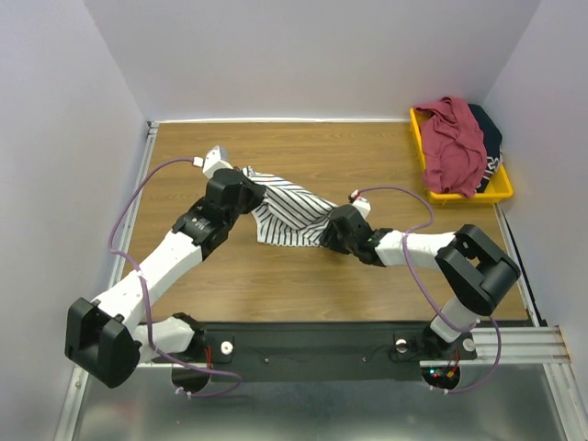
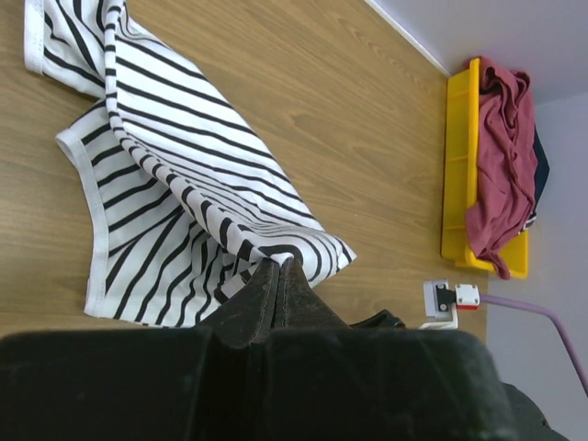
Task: Fold and stack the tank tops
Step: Flatten the tank top out
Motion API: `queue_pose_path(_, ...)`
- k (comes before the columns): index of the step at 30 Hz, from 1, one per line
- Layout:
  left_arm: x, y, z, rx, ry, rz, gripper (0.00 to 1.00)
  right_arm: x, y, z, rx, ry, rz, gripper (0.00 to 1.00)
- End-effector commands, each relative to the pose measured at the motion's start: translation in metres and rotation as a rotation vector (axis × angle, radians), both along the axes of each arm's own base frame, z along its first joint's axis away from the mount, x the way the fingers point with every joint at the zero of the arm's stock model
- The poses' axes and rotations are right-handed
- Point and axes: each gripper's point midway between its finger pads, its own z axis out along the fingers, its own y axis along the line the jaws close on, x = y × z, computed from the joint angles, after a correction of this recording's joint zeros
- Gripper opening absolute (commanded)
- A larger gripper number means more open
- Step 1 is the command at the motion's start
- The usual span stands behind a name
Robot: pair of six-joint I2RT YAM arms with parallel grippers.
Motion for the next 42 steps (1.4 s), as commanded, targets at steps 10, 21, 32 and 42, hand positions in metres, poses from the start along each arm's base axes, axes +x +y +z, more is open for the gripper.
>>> queue_pose_path(10, 0.026, 0.01, 0.053, 0.005, -0.108, 0.02, 0.0, 0.012, 0.013, -0.004, 0.007, -0.034, -0.007, 0.15)
queue_pose_path(21, 0.053, 0.069, 0.124, 0.026, -0.229, 0.128, 0.0, 0.058, -0.075, 0.068, 0.041, -0.141, -0.18, 0.0)
queue_pose_path(32, 0.088, 0.092, 0.211, 0.034, -0.365, 0.138, 0.0, 0.143, -0.128, 0.201, -0.007, -0.337, -0.221, 0.0)
queue_pose_path(42, 0.102, 0.102, 0.266, 0.02, -0.455, 0.137, 0.0, 0.19, -0.143, 0.341, -0.018, -0.59, -0.222, 0.0)
